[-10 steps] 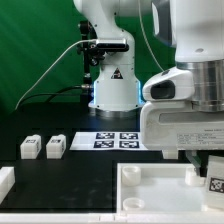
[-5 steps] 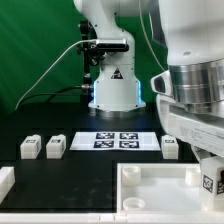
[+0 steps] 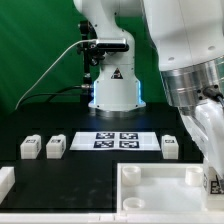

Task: Assemble one leg

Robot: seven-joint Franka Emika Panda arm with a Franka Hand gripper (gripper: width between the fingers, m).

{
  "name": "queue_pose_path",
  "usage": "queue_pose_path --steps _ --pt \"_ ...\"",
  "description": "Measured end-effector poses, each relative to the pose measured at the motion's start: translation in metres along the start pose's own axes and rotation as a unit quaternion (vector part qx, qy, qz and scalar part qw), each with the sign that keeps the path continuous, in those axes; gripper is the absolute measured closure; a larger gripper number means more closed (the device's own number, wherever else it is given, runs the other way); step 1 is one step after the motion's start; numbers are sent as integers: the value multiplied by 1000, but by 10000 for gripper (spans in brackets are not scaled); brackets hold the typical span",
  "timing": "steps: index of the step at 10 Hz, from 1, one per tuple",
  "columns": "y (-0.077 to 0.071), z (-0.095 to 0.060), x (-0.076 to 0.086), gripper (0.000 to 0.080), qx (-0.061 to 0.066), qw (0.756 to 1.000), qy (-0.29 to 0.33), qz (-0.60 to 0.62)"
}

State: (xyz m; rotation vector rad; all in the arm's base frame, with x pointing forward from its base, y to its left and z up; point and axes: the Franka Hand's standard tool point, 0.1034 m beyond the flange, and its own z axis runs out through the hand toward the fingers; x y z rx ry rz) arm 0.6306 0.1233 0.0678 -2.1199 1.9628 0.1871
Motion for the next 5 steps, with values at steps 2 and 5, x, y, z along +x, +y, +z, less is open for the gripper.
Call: queue_pose_path --steps 2,5 --pt "2 -1 5 169 -6 997 -2 -80" --pt "-2 -5 7 151 -23 958 15 -286"
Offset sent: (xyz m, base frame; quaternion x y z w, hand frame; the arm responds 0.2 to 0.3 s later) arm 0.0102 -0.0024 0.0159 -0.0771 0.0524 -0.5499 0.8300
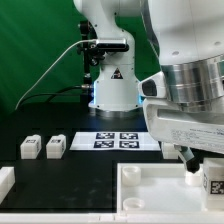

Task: Assemble one leg

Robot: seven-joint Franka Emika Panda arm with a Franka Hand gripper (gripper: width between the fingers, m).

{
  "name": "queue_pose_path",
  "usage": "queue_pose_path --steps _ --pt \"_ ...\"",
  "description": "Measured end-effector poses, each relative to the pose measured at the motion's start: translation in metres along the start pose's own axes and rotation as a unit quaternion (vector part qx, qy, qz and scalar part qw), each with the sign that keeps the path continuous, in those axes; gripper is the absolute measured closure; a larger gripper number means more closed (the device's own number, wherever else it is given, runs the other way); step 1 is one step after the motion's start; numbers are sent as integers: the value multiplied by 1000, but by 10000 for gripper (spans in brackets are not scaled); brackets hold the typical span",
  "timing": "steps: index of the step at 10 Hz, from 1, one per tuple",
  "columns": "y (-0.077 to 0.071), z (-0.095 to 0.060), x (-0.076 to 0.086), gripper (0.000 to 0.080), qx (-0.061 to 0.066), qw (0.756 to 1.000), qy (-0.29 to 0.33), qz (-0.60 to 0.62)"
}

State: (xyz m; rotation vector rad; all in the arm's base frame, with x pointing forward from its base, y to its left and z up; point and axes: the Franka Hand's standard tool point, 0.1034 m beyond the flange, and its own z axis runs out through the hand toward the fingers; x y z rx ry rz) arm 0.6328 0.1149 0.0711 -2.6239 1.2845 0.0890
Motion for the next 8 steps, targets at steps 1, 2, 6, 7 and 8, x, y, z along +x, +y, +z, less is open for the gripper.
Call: queue_pose_path --steps 1,2,6,7,8 --pt "1 0 1 151 -2 998 1 -67" --pt "1 0 2 150 -2 992 1 -128" --pt "-4 -3 1 150 -40 915 28 -400" --pt "-5 -2 1 150 -40 915 28 -401" --pt "-4 -2 1 267 -40 915 28 -401"
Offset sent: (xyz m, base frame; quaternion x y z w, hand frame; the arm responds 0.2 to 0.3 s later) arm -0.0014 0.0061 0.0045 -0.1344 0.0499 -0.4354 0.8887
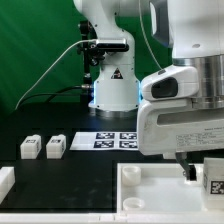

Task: Assemble one leg

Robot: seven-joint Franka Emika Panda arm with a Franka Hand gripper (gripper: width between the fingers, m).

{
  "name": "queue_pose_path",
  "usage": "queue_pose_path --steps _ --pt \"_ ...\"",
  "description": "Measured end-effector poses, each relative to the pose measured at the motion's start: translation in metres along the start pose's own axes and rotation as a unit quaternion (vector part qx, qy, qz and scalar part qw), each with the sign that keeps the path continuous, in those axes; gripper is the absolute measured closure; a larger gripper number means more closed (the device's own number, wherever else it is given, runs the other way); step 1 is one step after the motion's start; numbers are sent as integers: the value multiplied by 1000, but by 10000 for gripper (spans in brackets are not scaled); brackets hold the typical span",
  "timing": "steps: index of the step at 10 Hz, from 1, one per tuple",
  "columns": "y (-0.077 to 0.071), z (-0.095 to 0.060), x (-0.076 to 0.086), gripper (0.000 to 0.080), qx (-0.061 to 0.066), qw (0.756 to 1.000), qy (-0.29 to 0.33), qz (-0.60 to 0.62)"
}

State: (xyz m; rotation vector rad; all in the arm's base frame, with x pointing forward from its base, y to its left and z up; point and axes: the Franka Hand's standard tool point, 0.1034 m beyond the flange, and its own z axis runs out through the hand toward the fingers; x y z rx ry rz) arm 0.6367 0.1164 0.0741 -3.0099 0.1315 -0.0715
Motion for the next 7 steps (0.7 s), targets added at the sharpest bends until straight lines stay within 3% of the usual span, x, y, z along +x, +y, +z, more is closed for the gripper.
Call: queue_pose_path --steps 2,7 --pt "3 -1 2 505 -1 1000 0 2" --pt "5 0 3 505 -1 995 -5 101"
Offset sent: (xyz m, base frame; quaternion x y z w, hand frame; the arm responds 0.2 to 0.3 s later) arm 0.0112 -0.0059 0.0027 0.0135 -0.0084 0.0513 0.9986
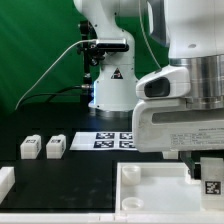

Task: Assemble one leg

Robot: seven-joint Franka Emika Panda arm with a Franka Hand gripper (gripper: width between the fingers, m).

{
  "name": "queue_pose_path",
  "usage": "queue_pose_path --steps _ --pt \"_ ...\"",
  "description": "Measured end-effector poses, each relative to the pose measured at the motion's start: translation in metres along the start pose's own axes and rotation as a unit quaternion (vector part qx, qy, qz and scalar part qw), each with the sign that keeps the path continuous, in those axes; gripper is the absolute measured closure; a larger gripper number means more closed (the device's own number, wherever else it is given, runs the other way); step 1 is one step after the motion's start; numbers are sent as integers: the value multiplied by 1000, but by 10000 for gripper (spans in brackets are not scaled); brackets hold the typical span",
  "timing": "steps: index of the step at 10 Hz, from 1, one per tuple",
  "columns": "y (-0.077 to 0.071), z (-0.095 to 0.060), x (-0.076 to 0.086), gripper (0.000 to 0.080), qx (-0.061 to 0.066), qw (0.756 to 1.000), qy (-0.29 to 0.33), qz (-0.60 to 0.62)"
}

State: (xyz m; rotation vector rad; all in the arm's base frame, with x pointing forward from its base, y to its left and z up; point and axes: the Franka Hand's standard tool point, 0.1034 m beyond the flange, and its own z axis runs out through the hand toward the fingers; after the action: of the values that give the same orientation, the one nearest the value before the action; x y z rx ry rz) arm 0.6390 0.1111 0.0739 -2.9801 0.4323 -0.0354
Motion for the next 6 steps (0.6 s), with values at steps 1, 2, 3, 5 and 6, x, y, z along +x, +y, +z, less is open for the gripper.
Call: queue_pose_path --steps 1,2,3,5,6 --pt "-1 1 -1 505 -1 999 0 43" --pt "-1 1 -1 505 -3 996 1 85" --pt "0 1 -1 505 -4 993 1 116" --pt "1 0 -1 504 1 992 -2 126" --pt "1 0 -1 498 1 992 -2 125"
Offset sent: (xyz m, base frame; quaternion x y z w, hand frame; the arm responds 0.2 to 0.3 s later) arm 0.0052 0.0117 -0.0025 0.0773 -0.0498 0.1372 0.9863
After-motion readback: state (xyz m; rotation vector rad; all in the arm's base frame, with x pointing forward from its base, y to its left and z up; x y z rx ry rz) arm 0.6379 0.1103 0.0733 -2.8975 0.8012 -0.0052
